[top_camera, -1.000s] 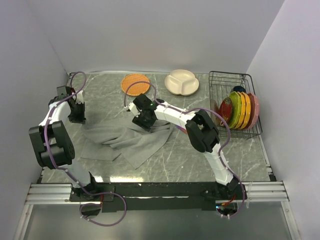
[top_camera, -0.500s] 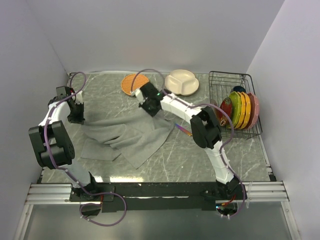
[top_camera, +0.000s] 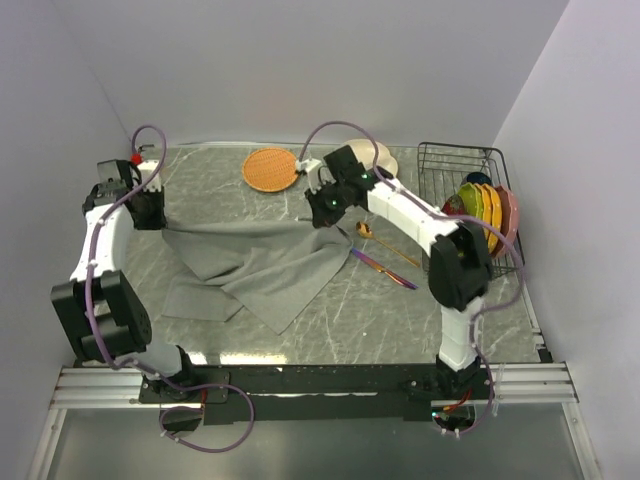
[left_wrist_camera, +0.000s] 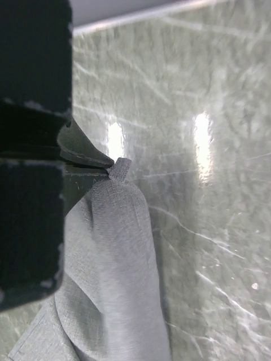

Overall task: Fold the napkin into a case and place the utensils inside
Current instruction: Pick up the crumpled napkin from the center of the board.

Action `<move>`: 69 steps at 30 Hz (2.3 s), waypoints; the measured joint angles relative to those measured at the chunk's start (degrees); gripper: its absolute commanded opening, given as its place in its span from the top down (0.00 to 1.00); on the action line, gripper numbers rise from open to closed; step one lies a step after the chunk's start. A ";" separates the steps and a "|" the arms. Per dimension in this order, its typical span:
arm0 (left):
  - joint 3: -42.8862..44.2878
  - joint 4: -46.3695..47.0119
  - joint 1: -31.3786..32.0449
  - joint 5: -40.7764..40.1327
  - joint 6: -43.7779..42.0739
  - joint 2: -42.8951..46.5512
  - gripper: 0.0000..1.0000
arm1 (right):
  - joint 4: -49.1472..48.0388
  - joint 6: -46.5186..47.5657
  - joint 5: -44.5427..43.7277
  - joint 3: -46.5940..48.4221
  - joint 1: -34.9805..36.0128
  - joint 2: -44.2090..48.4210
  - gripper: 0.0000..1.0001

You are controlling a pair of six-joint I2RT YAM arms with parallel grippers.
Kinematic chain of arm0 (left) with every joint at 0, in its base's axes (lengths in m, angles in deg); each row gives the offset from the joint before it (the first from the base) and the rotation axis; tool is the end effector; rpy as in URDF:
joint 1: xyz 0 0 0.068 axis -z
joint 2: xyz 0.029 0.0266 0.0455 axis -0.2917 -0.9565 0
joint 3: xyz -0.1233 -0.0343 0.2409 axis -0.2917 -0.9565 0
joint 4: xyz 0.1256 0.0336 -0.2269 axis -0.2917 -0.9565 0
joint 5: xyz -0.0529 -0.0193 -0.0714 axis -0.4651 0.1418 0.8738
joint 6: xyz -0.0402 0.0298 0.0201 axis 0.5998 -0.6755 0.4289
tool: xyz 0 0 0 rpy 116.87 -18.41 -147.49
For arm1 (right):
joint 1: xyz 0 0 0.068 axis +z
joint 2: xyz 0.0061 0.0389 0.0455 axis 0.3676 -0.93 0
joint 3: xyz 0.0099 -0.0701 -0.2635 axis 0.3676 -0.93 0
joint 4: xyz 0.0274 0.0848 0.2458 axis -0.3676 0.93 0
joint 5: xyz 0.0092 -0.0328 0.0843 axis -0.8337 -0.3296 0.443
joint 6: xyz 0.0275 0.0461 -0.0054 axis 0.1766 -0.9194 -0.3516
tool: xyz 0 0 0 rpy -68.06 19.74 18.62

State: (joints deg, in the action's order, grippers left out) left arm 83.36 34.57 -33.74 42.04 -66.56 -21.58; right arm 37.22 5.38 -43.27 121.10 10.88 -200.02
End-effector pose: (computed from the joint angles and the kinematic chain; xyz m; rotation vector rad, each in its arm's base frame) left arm 0.3120 0.0851 0.2787 -0.0129 2.4854 -0.0987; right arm 0.3661 0.2496 0.2625 -1.1144 2.2323 0.6596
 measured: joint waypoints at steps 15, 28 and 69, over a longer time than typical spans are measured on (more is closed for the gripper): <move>0.37 -1.25 -2.03 -5.49 -2.71 -8.33 0.99 | 8.81 2.84 -4.98 8.17 4.50 -11.41 0.46; 0.96 -0.74 -2.29 -5.14 -3.56 -8.41 0.99 | 8.33 1.33 -12.17 21.57 1.53 -15.15 0.41; 2.27 1.57 -5.01 -2.60 -0.63 -14.82 0.99 | 5.40 -12.61 -4.68 2.54 -5.75 -14.29 0.94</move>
State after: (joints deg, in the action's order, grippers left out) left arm 85.63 36.14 -38.74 39.44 -67.19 -36.40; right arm 42.62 -7.23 -47.95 123.63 5.13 -214.32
